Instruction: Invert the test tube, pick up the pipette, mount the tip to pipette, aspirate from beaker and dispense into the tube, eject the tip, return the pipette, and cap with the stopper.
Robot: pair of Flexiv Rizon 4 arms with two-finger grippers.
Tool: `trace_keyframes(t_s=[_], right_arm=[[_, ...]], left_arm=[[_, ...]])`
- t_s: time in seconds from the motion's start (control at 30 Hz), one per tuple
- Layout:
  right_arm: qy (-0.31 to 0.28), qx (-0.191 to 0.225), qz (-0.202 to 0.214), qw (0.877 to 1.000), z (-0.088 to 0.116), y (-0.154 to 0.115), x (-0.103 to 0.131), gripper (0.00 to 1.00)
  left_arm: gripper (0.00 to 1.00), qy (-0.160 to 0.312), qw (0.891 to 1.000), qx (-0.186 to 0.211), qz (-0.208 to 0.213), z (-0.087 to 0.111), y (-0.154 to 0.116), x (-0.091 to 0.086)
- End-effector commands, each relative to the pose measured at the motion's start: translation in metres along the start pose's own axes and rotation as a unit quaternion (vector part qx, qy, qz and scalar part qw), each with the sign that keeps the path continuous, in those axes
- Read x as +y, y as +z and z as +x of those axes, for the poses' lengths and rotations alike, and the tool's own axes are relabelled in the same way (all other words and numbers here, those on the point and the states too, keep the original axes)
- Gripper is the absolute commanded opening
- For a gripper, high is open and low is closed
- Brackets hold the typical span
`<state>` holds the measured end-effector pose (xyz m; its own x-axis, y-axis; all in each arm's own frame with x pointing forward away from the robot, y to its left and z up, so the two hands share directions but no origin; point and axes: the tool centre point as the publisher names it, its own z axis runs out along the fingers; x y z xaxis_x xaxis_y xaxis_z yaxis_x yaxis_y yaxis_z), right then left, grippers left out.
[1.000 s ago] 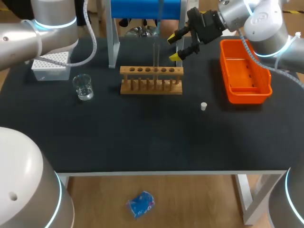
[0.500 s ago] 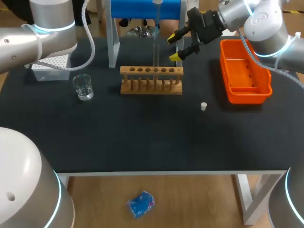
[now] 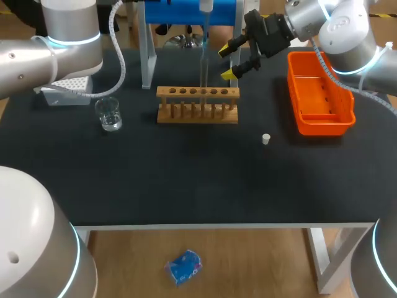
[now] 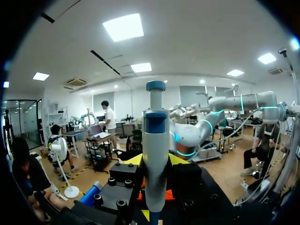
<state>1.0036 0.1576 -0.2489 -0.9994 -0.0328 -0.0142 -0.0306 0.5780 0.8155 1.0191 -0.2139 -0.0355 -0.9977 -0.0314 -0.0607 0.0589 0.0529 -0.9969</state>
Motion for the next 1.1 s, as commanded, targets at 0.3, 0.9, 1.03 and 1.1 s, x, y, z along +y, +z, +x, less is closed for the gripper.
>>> trace_keyframes(t_s=[0.3, 0.9, 1.03, 1.1], right_arm=[[0.000, 0.001, 0.001, 1.000, -0.0003, -0.0004, -0.0001, 1.00], [0.000, 0.001, 0.001, 1.000, -0.0003, -0.0004, -0.0001, 1.00], [0.000, 0.001, 0.001, 1.000, -0.0003, -0.0004, -0.0001, 1.00], [0.000, 0.001, 0.001, 1.000, -0.0003, -0.0004, -0.0001, 1.00]], left_arm=[[0.00, -0.009, 1.000, 0.013, -0.008, 0.0021, 0.0028, 0.0011], [0.00, -0.027, 0.999, 0.018, 0.023, -0.0017, 0.0058, 0.0069], [0.00, -0.027, 0.999, 0.016, 0.022, -0.0037, 0.0059, 0.0076], [0.00, -0.026, 0.999, 0.015, 0.024, -0.0046, 0.0054, 0.0081]])
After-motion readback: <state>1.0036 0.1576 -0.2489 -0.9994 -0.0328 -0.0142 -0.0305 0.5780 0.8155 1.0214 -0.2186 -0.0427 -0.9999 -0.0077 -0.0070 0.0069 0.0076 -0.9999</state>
